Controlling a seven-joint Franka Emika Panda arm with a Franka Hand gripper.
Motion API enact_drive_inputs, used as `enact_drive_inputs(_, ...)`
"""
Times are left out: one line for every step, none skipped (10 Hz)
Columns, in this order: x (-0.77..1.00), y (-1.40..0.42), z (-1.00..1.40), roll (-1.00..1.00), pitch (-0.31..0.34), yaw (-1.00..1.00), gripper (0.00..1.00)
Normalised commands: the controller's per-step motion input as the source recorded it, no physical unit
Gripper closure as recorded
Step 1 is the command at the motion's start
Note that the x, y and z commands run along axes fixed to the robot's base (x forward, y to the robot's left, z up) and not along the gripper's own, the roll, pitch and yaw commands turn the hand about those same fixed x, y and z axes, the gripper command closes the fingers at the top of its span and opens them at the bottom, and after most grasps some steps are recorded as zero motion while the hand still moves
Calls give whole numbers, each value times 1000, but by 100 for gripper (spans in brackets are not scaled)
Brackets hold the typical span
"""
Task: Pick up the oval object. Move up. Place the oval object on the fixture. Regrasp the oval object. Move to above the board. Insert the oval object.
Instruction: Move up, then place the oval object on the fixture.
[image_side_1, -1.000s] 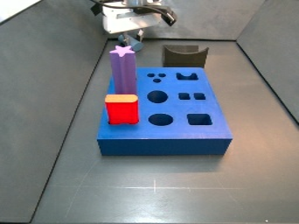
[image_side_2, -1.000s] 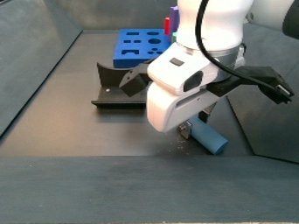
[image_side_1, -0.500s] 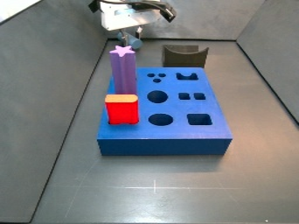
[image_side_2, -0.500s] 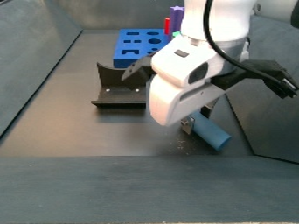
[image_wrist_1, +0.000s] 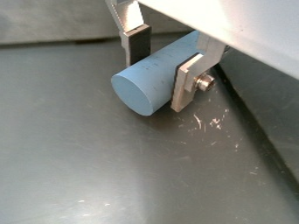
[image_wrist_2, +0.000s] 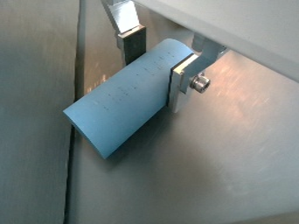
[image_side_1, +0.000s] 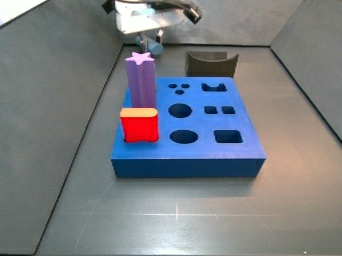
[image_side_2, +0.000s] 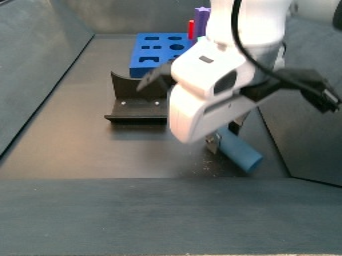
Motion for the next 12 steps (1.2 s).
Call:
enact_drive_inputs(-8, -60, 681, 16, 42, -1, 100)
enact_drive_inputs(-13, -35, 550, 40, 77, -4, 100)
enact_drive_inputs(-6, -25, 464, 57, 93, -6, 100)
enact_drive_inputs(-11, -16, 298, 91, 114, -5, 100)
enact_drive_inputs(-17, -15, 184, 112, 126, 1, 100)
enact_drive_inputs(0, 0, 1000, 0, 0, 0, 100)
enact_drive_inputs(5, 0, 1000, -3, -10, 4, 100)
enact_drive_inputs(-13, 2, 1000, 1, 22, 1, 100)
enact_drive_inputs(-17, 0, 1000, 12, 35, -5, 100)
enact_drive_inputs(-23, -3, 1000, 48, 57, -9, 100)
enact_drive_inputs(-26, -5, 1000, 61, 64, -5, 100)
enact_drive_inputs(-32, -7, 1000, 87, 80, 3, 100)
